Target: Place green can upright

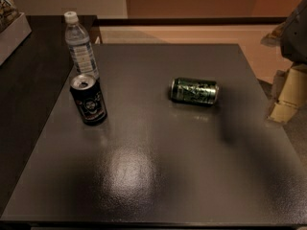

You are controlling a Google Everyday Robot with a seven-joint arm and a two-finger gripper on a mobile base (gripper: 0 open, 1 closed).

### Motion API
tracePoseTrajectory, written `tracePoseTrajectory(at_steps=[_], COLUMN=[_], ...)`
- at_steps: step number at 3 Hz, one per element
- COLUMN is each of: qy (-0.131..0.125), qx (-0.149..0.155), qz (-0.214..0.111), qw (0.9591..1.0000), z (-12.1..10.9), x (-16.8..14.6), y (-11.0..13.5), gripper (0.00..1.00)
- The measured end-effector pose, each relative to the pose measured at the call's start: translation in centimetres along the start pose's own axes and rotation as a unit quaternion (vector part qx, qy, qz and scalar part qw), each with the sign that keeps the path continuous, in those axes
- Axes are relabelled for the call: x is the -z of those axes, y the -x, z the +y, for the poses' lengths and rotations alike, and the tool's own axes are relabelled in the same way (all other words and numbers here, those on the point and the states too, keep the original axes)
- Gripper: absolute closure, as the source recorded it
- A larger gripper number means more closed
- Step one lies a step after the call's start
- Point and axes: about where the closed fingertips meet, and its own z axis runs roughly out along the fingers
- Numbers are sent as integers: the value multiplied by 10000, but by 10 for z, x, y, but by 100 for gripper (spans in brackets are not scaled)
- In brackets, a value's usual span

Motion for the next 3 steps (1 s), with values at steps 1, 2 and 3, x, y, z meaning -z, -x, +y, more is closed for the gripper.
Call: tracePoseTrajectory(at_steps=[1,2,3], qy=[-1,-55,-41], qx=[0,52,196], qz=[0,2,70], qw=[10000,10000,9998], z=[0,-9,-24], x=[0,-4,-18], y=[0,14,35], gripper=[0,0,0])
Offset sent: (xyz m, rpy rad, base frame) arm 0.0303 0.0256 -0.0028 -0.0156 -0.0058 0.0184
